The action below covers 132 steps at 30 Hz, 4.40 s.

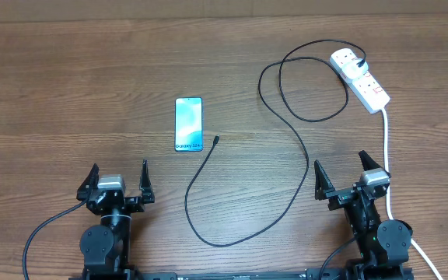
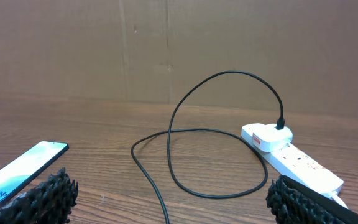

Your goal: Plug charger to phone and switch on socket

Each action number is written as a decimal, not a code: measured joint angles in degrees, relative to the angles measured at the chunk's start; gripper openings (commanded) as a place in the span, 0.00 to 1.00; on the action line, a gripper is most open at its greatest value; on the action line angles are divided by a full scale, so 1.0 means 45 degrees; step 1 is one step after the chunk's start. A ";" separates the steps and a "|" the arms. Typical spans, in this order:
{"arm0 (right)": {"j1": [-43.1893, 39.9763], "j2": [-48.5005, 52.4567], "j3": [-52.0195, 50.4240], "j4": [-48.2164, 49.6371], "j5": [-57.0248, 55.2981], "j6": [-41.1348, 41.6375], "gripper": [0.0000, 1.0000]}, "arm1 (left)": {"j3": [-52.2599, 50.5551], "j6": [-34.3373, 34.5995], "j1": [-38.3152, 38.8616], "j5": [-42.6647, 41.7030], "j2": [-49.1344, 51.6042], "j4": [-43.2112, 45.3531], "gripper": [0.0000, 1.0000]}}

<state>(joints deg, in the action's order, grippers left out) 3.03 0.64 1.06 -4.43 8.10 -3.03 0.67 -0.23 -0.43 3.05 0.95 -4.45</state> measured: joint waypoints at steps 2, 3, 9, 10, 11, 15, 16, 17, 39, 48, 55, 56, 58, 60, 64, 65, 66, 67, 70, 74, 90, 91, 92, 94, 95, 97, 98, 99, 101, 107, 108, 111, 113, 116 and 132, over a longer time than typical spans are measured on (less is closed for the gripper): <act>0.0000 0.0000 0.0000 -0.0005 0.0000 0.0000 1.00 | 0.0000 0.0000 0.0000 0.0000 0.0000 0.0000 1.00; 0.0000 0.0000 0.0000 -0.0010 -0.0005 0.0000 1.00 | 0.0000 0.0000 0.0000 0.0000 0.0000 0.0000 1.00; 0.0000 0.0000 0.0000 -0.0010 0.0000 -0.0005 1.00 | 0.0000 0.0000 0.0000 0.0000 0.0000 0.0000 1.00; 0.0000 0.0000 0.0000 -0.0010 0.0000 0.0000 1.00 | 0.0000 0.0000 0.0000 0.0000 0.0000 0.0000 1.00; 0.0000 0.0000 0.0000 -0.0005 0.0000 0.0000 1.00 | 0.0000 0.0000 0.0000 0.0000 0.0000 0.0000 1.00; 0.0000 0.0000 0.0000 -0.0010 0.0000 0.0000 1.00 | 0.0000 0.0000 0.0000 0.0000 0.0000 0.0000 1.00; 0.0000 0.0000 0.0000 -0.0005 0.0000 -0.0005 1.00 | 0.0000 0.0000 0.0000 0.0000 0.0000 0.0000 0.99; 0.0000 0.0000 0.0000 -0.0010 0.0000 0.0000 1.00 | 0.0000 0.0000 0.0000 0.0000 0.0000 0.0000 1.00; 0.0000 0.0000 0.0000 -0.0010 0.0000 0.0005 1.00 | 0.0000 0.0000 0.0000 0.0000 0.0000 0.0000 1.00; 0.0000 0.0000 0.0000 -0.0005 0.0000 0.0005 1.00 | 0.0000 0.0000 0.0000 0.0000 0.0000 0.0000 1.00; 0.0000 0.0000 0.0000 -0.0010 0.0000 0.0000 1.00 | 0.0000 0.0000 0.0000 0.0000 0.0000 0.0000 1.00; 0.0000 0.0000 0.0000 -0.0005 0.0000 0.0005 1.00 | 0.0000 0.0000 0.0000 0.0000 0.0000 0.0000 1.00; 0.0000 0.0000 0.0000 -0.0015 -0.0005 0.0000 1.00 | 0.0000 0.0000 0.0000 0.0000 0.0000 0.0000 1.00; 0.0000 0.0000 0.0000 -0.0010 -0.0005 -0.0005 1.00 | 0.0000 0.0000 0.0000 0.0000 0.0000 0.0000 1.00; 0.0000 0.0000 0.0000 -0.0010 0.0000 0.0000 1.00 | 0.0000 0.0000 0.0000 0.0000 0.0000 0.0000 1.00; 0.0000 0.0000 0.0000 -0.0005 0.0000 0.0000 1.00 | 0.0000 0.0000 0.0000 0.0000 0.0000 0.0000 1.00; 0.0000 0.0000 0.0000 -0.0010 0.0005 0.0005 1.00 | 0.0000 0.0000 0.0000 0.0000 0.0000 0.0000 0.99; 0.0000 0.0000 0.0000 -0.0005 0.0000 0.0000 1.00 | 0.0000 0.0000 0.0000 0.0000 0.0000 0.0000 1.00; 0.0000 0.0000 0.0000 -0.0005 0.0000 0.0000 1.00 | 0.0000 0.0000 0.0000 0.0000 0.0000 0.0000 1.00; 0.0000 0.0000 0.0000 -0.0005 0.0000 0.0000 1.00 | 0.0000 0.0000 0.0000 0.0000 0.0000 0.0000 1.00; 0.0000 0.0000 0.0000 0.0000 -0.0005 0.0000 1.00 | 0.0000 0.0000 0.0000 0.0000 0.0000 0.0000 1.00; 0.0000 0.0000 0.0000 -0.0010 0.0000 0.0005 1.00 | 0.0000 0.0000 0.0000 0.0000 0.0000 0.0000 1.00; 0.0000 0.0000 0.0000 -0.0010 0.0000 0.0000 1.00 | 0.0000 0.0000 0.0000 0.0000 0.0000 0.0000 1.00; 0.0000 0.0000 0.0000 -0.0005 0.0000 0.0000 1.00 | 0.0000 0.0000 0.0000 0.0000 0.0000 0.0000 1.00; 0.0000 0.0000 0.0000 -0.0005 0.0000 -0.0005 1.00 | 0.0000 0.0000 0.0000 0.0000 0.0000 0.0000 1.00; 0.0000 0.0000 0.0000 -0.0010 0.0005 0.0005 1.00 | 0.0000 0.0000 0.0000 0.0000 0.0000 0.0000 1.00; 0.0000 0.0000 0.0000 -0.0010 0.0005 0.0000 1.00 | 0.0000 0.0000 0.0000 0.0000 0.0000 0.0000 1.00; 0.0000 0.0000 0.0000 -0.0005 0.0000 0.0000 1.00 | 0.0000 0.0000 0.0000 0.0000 0.0000 0.0000 1.00; 0.0000 0.0000 0.0000 -0.0005 0.0000 0.0005 1.00 | 0.0000 0.0000 0.0000 0.0000 0.0000 0.0000 1.00; 0.0000 0.0000 0.0000 -0.0010 0.0000 0.0005 1.00 | 0.0000 0.0000 0.0000 0.0000 0.0000 0.0000 1.00; 0.0000 0.0000 0.0000 -0.0010 0.0000 0.0000 1.00 | 0.0000 0.0000 0.0000 0.0000 0.0000 0.0000 1.00; 0.0000 0.0000 0.0000 -0.0010 0.0000 0.0000 1.00 | 0.0000 0.0000 0.0000 0.0000 0.0000 0.0000 1.00; 0.0000 0.0000 0.0000 -0.0010 0.0000 0.0000 1.00 | 0.0000 0.0000 0.0000 0.0000 0.0000 0.0000 1.00; 0.0000 0.0000 0.0000 -0.0005 -0.0005 0.0000 1.00 | 0.0000 0.0000 0.0000 0.0000 0.0000 0.0000 1.00; 0.0000 0.0000 0.0000 -0.0015 0.0000 0.0005 1.00 | -0.0024 0.0053 0.0000 -0.0636 0.0000 0.0078 1.00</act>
<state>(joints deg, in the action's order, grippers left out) 3.03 0.64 1.06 -4.49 8.10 -3.01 0.56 0.01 -0.43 0.19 0.95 -4.10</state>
